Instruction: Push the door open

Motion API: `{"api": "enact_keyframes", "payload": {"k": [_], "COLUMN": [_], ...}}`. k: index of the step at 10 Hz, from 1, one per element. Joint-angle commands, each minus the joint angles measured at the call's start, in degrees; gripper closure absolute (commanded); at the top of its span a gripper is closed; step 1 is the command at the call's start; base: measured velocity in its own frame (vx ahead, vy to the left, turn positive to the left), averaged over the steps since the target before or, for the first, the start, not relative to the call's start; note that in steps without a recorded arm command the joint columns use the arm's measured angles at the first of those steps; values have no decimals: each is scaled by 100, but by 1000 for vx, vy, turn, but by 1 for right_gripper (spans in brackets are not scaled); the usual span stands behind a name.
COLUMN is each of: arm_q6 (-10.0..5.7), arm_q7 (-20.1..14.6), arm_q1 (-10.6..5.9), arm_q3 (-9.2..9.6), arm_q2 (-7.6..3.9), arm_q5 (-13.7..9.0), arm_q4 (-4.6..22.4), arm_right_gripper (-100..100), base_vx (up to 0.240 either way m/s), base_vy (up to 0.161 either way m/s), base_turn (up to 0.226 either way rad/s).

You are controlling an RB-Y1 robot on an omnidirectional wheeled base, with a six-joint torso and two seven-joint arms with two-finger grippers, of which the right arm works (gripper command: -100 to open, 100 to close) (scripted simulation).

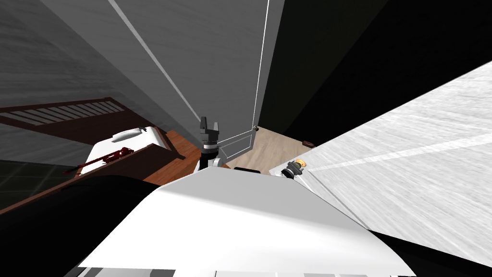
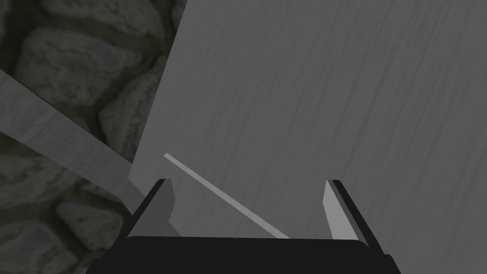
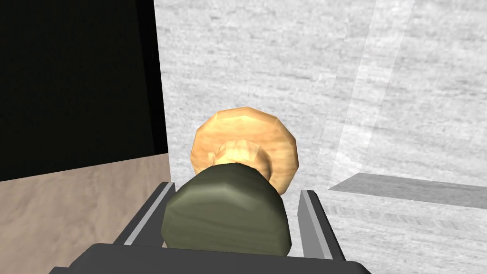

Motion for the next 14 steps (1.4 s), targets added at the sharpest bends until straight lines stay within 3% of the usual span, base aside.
{"api": "enact_keyframes", "payload": {"k": [1, 3, 4, 5, 7, 8, 12, 14], "arm_q6": [-93, -129, -95, -266, -318, -433, -496, -626], "arm_q7": [68, 179, 137, 287, 330, 428, 481, 591], "arm_q1": [-28, -104, -96, -237, -281, -380, -433, -544], "arm_q3": [-168, -301, -233, -390, -436, -537, -592, -707], "arm_q2": [6, 146, 128, -59, -99, -166, -188, -211], "arm_q5": [-79, -157, -124, -280, -327, -433, -490, -609], "arm_q4": [6, 44, 76, 204, 247, 343, 395, 504], "arm_right_gripper": [100, 100, 100, 100, 100, 100, 100, 100], "base_vx": [161, 191, 83, -11, 45, 64, 35, 26], "base_vy": [-40, -69, -23, -129, -163, -109, -49, -48], "base_turn": [-51, -63, -17, 93, 67, 37, 10, 29]}}
